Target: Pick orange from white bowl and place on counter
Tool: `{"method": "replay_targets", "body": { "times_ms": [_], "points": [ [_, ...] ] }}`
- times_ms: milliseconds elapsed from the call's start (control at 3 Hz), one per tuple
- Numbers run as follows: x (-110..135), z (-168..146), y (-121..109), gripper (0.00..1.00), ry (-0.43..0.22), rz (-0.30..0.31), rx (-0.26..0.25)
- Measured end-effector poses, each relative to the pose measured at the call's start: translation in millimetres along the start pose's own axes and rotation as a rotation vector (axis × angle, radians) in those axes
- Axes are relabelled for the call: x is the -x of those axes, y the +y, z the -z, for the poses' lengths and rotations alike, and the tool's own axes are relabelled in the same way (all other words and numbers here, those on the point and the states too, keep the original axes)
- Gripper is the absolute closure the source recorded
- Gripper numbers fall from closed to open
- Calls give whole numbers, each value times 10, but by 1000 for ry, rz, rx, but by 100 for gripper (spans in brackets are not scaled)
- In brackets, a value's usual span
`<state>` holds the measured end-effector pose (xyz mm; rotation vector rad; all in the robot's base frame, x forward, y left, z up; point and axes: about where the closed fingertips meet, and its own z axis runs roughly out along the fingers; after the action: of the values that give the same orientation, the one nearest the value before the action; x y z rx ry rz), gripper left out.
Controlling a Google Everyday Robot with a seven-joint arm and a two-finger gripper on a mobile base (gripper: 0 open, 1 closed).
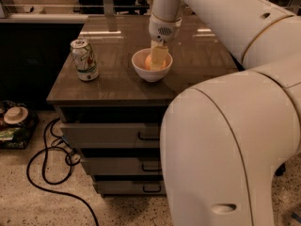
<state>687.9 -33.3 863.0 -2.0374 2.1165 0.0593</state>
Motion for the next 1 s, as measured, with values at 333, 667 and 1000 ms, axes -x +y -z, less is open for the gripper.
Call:
{"method": "replay_targets", "body": {
  "times_ms": [333, 667, 1000],
  "points": [
    [0, 1, -1, 100, 0, 0, 0],
    [46, 123, -206, 100, -34, 19, -79],
    [28, 497, -436, 100, -40, 22, -191]
  ]
}}
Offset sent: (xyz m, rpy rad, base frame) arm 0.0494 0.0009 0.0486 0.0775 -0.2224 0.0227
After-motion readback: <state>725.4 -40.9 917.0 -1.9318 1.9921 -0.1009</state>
